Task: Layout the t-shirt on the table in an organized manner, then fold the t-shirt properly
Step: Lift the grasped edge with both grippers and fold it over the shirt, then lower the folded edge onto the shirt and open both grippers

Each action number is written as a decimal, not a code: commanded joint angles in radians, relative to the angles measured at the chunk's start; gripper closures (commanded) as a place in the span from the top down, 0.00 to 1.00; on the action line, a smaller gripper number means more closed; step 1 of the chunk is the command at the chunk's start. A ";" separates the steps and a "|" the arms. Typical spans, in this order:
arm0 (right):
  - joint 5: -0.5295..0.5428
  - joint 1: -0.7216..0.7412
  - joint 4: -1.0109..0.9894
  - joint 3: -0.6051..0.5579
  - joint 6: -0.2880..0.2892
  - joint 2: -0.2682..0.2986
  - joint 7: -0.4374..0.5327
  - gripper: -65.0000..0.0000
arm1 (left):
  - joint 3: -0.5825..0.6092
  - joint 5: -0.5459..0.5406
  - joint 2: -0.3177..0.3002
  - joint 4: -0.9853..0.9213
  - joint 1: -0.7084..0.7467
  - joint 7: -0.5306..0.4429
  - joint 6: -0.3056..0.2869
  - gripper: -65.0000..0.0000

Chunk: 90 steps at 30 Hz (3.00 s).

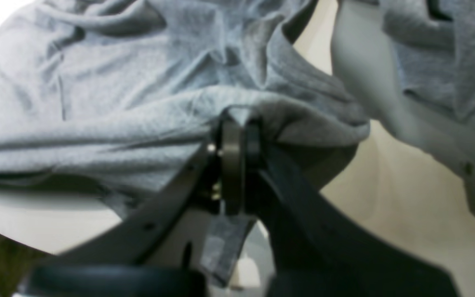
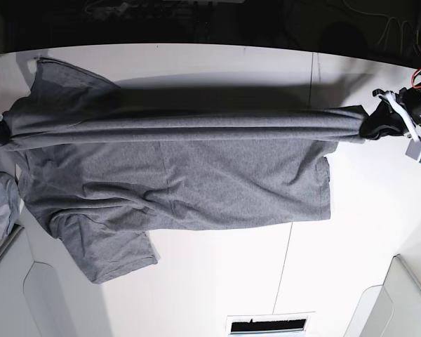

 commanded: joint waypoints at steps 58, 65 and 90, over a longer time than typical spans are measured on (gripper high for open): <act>-0.041 -0.129 -0.037 0.006 -0.019 -0.292 0.050 0.17 | 0.232 0.091 -0.017 -0.257 -0.262 -0.095 0.007 0.23; 0.006 -0.126 0.022 0.006 -0.010 -0.291 0.064 0.00 | 0.232 0.092 -0.017 -0.257 -0.262 -0.095 0.007 0.23; -0.233 0.298 -0.082 -0.126 -0.012 -0.280 0.169 0.04 | 0.234 0.182 -0.018 -0.259 -0.366 -0.124 0.007 0.23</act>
